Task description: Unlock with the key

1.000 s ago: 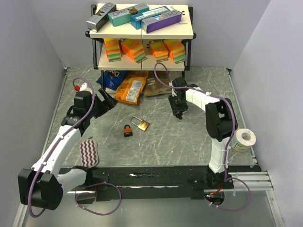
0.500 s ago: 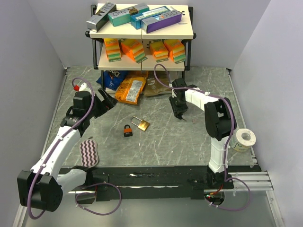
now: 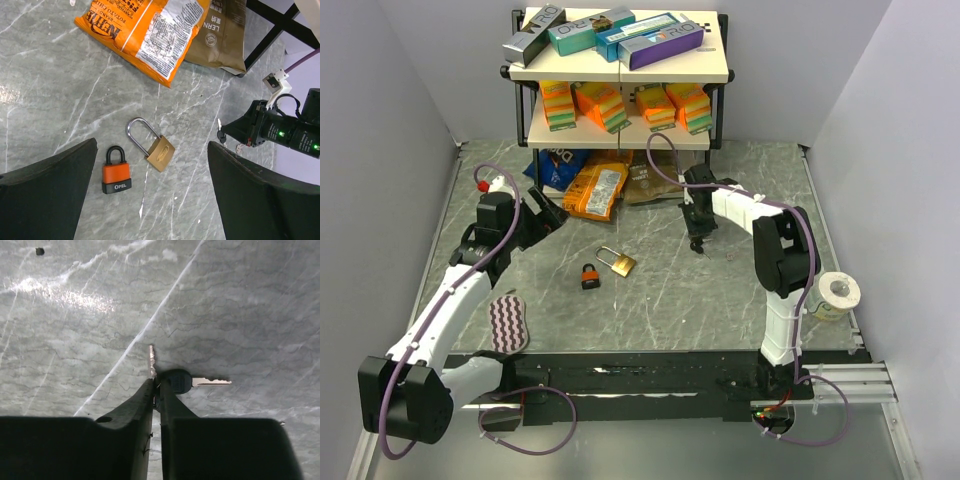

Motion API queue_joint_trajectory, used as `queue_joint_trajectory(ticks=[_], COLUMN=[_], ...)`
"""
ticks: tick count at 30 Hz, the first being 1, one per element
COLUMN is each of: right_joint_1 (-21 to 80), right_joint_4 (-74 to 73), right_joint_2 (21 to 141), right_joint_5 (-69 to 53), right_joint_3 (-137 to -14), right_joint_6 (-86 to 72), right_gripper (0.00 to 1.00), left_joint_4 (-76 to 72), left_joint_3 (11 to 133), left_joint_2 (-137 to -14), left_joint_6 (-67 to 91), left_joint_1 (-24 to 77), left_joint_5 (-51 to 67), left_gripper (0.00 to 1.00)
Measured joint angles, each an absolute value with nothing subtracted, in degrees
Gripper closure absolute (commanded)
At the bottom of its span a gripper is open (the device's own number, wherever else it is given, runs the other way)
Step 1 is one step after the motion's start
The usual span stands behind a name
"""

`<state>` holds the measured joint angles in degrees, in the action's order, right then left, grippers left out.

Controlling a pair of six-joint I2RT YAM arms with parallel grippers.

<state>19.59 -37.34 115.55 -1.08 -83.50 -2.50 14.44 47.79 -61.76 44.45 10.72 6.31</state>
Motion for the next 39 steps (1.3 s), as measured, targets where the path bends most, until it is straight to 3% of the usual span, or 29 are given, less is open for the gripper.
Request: queue_joint_trajectory(ticks=[6, 20, 28, 39], right_joint_1=[19.46, 19.46, 19.46, 19.46], right_joint_4=[-37.5, -38.54, -37.01, -36.14], right_joint_2=[115.42, 110.24, 98.54, 89.19], right_joint_5=[-2.17, -6.5, -12.34, -25.56], right_joint_3=[-83.24, -81.34, -76.64, -76.88], right_joint_6=[-3.51, -4.84, -4.91, -8.14], right_gripper=[1.0, 1.0, 1.0, 1.0], left_joint_4=[14.46, 13.87, 12.05, -5.21], left_joint_3=[47.81, 50.96, 59.72, 61.39], left_joint_2=[-61.78, -62.81, -73.08, -83.42], left_joint_6=[44.47, 44.84, 52.9, 60.84], left_joint_1=[10.72, 11.84, 17.67, 24.25], left_joint_5=[6.61, 10.28, 16.99, 32.67], left_gripper=[0.04, 0.04, 0.03, 0.01])
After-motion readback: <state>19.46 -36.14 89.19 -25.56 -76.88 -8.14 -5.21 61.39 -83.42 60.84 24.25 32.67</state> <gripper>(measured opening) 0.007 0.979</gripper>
